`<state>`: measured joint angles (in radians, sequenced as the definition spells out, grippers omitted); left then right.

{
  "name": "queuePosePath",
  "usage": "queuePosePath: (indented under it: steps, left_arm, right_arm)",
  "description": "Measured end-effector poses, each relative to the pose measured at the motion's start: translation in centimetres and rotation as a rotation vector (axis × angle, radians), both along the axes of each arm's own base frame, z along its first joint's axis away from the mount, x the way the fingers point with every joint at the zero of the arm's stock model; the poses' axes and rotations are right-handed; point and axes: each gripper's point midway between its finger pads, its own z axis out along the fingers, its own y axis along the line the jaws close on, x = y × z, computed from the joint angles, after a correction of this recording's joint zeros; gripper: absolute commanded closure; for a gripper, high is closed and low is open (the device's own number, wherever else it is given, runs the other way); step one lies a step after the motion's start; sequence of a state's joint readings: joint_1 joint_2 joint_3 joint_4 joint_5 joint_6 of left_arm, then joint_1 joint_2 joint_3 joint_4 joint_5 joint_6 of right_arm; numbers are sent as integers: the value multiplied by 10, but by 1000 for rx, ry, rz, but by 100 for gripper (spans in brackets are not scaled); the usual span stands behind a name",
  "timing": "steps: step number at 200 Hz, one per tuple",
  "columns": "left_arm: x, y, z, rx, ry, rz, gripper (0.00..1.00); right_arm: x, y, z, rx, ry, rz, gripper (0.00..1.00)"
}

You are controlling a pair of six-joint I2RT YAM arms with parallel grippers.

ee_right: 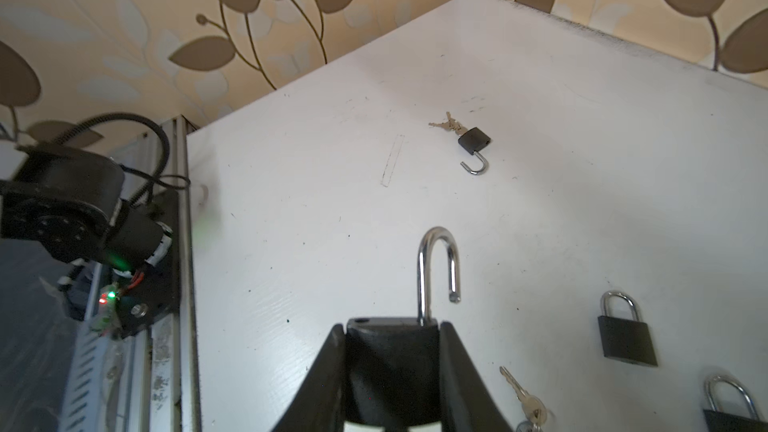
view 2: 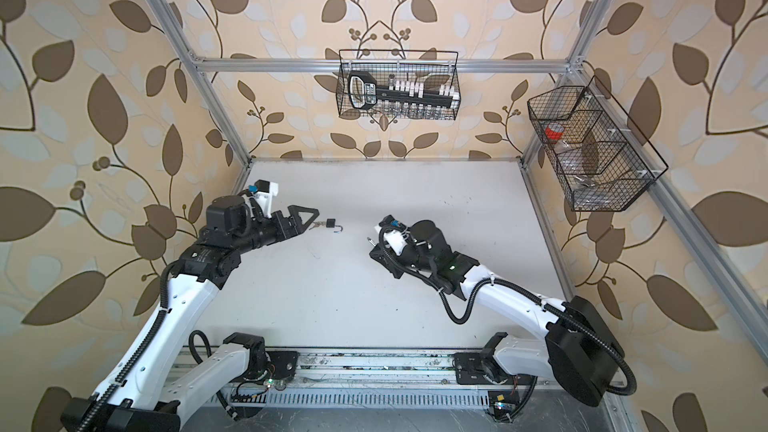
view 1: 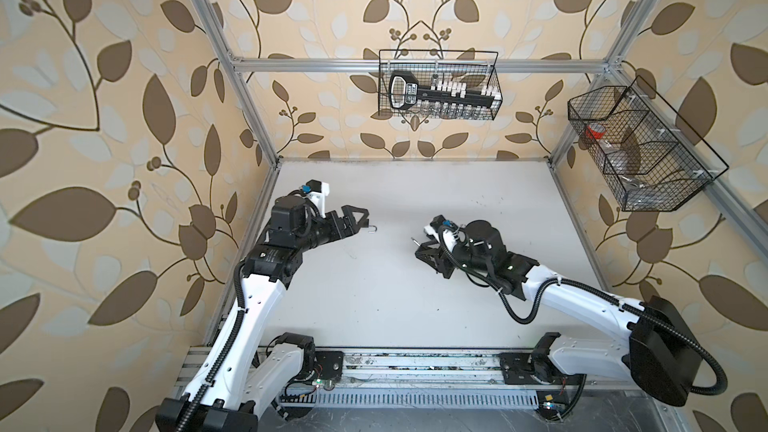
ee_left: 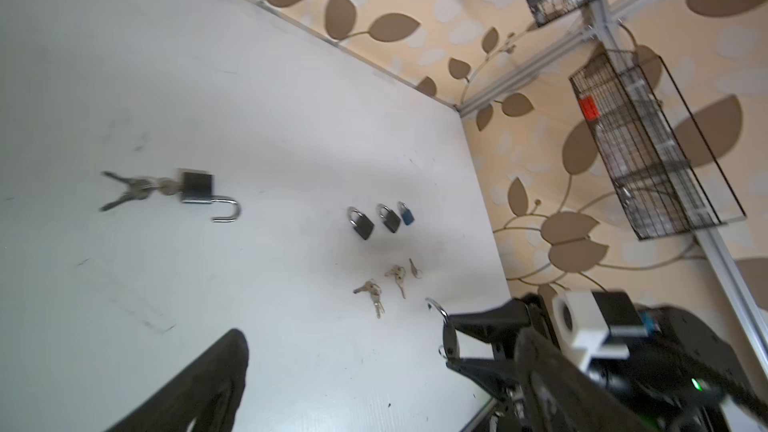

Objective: Lock with the key

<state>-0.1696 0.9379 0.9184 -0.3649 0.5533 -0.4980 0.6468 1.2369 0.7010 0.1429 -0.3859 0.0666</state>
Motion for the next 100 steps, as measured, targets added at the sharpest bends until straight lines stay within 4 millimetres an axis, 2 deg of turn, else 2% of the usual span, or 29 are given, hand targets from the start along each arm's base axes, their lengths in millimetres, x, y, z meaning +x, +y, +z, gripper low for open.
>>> queuePosePath:
  steps: [17, 35, 69, 100]
  left_arm:
    - [-3, -27, 2, -25, -24, -105, 8]
    - [-4, -47, 7, -49, -57, -189, 18]
    - [-10, -77, 7, -74, -78, -325, 31]
    - [-24, -102, 6, -97, -73, -448, 37]
  right_arm:
    - [8, -14, 4, 57, 47, 8, 100]
    - [5, -20, 8, 110, 90, 52, 100]
    - [-20, -13, 25, 185, 119, 205, 100]
    - [-34, -6, 41, 230, 137, 311, 100]
